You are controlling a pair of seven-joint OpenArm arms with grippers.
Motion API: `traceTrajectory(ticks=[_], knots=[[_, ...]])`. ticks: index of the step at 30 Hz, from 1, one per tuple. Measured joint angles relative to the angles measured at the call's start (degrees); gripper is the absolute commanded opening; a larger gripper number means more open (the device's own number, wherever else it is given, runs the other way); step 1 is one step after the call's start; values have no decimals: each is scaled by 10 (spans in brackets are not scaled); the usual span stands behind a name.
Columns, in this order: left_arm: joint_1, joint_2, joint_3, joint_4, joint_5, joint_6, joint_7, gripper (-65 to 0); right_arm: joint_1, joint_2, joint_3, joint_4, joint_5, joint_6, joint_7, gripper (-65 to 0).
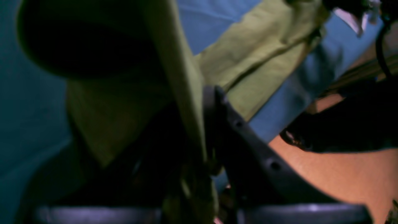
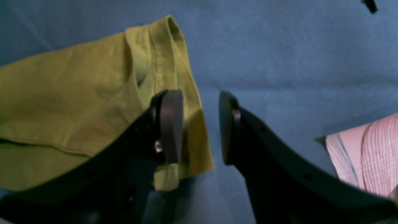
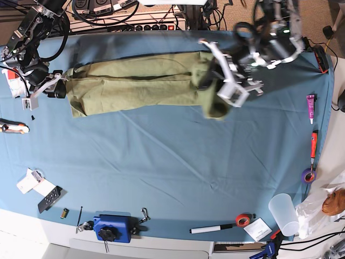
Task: Layout the t-shirt on the table in an organized manner, then fold the t-shirt properly
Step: 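Lift the strip end with the left gripper and fold it toward the right gripper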
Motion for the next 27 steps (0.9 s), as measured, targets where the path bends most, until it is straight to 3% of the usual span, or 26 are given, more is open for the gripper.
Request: traceTrajectory(ticks=[6,9,18,20,22,24,25,27], knots=[[-18,11,97,-61,58,4,0,-650,0,0,0,0,0,0,0,-449],[-38,23,125,-86,83,42,-15,-650,0,0,0,0,0,0,0,-449],[-81,44,160,-142,101,43,-27,-650,0,0,0,0,0,0,1,-449],[-81,44,161,-144,101,18,-50,-650,0,0,0,0,0,0,0,-449],[-81,46,161,-144,101,-14,-73,-510,0,0,0,0,0,0,4,-449],[-81,51,162,-144,96,-22,-90,-379,0,0,0,0,0,0,4,-449],[-81,52,161,-144,82,-21,-98,-345,0,0,0,0,0,0,4,-449],[-82,52,161,-142,50,-20,-103,-339,0,0,0,0,0,0,5,-449]])
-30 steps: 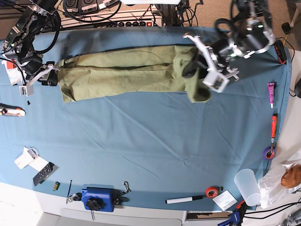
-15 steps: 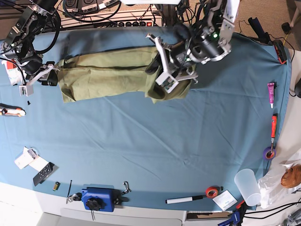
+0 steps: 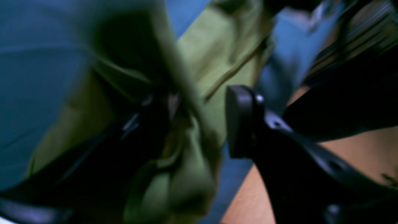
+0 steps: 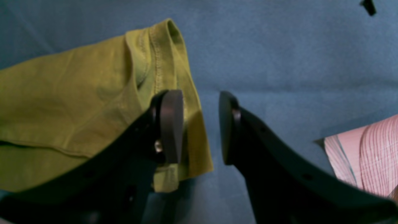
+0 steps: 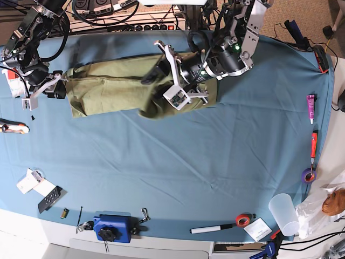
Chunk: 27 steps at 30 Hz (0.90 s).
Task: Layout the t-shirt on the table in an organized manner, then fold the t-shirt properly
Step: 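Lift the strip end with the left gripper and fold it toward the right gripper, then press the folded end down with the left gripper and release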
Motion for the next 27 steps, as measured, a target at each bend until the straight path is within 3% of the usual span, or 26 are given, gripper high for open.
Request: traceTrajectory(ticks=[6,8,11,15,19,27], knots=[[0,10,0,46,-26,0,5,-347,0,0,0,0,0,0,2,-449],[0,12,0,72,1,9,31,-388,0,0,0,0,0,0,3,-449],[0,6,0,99,57,60,106,-476,0,0,0,0,0,0,3,-449],[29,-21,0,98,114,90,117,-568,0,0,0,0,0,0,4,-449],[54,-42,0,94,163,115,118,-575,0,0,0,0,0,0,6,-449],[92,-48,3,40,132,118,80,-575,0,0,0,0,22,0,7,-449]])
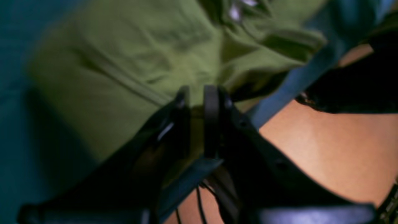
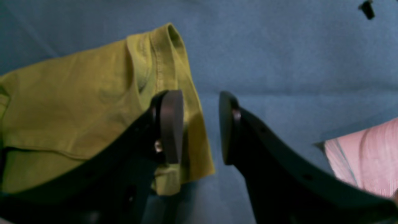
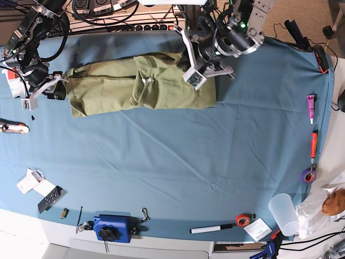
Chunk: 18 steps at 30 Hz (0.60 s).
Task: Layout the t-shirt on the table in an organized manner, then fold the t-shirt properly
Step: 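Press the folded end down with the left gripper and release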
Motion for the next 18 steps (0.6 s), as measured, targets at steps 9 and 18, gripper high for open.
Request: traceTrajectory(ticks=[9,18], knots=[[-24,4,-1,-77,-6,-3,3,-575,1,0,0,0,62,26,2,-447],[-28,7,0,61,-64,-34,13,-575,2,21,0,0,64,26,1,-343]])
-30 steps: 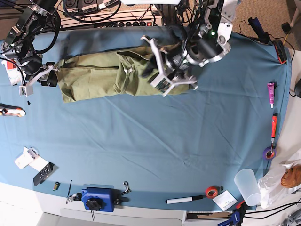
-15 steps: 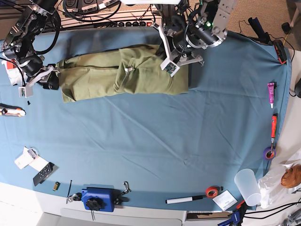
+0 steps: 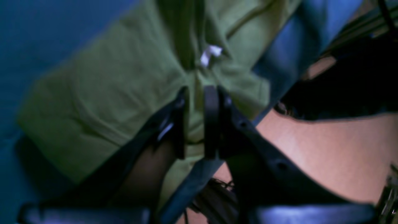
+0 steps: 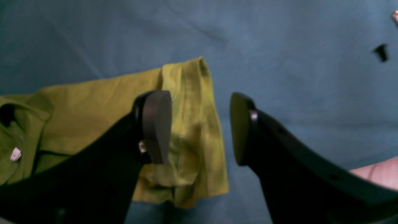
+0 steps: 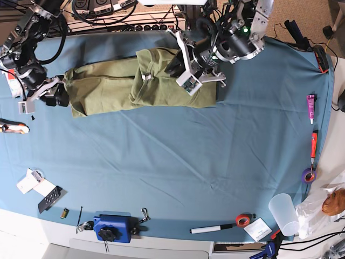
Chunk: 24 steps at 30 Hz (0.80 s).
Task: Layout the t-shirt on the table in an organized manner, then fold the t-shirt properly
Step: 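Press the folded end down with the left gripper and release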
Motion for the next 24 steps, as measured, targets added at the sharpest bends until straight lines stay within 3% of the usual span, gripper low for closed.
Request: traceTrajectory(ticks=[6,11,13,16,19,21,24], knots=[[2,0,0,14,2,0,-1,-562,0,7,0,0,0,0,0,-343],[3,-1,0,13,49,-24,-21,-348,0,7,0,0,0,0,0,-343],[3,0,0,13,46,-24,-48,-301,0,7,0,0,0,0,0,-343],[3,-1,0,13,43,-30,-65,-300,0,7,0,0,-3,0,0,-343],[3,0,0,12,43,-60,-66,-300,0,6,0,0,-35,-30,0,-343],[3,0,0,1,43,-63,-66,-300,0,6,0,0,-52,-66,1,-343],[3,0,0,-23,44,-63,-66,-300,0,6,0,0,-72,-84,2,-343]])
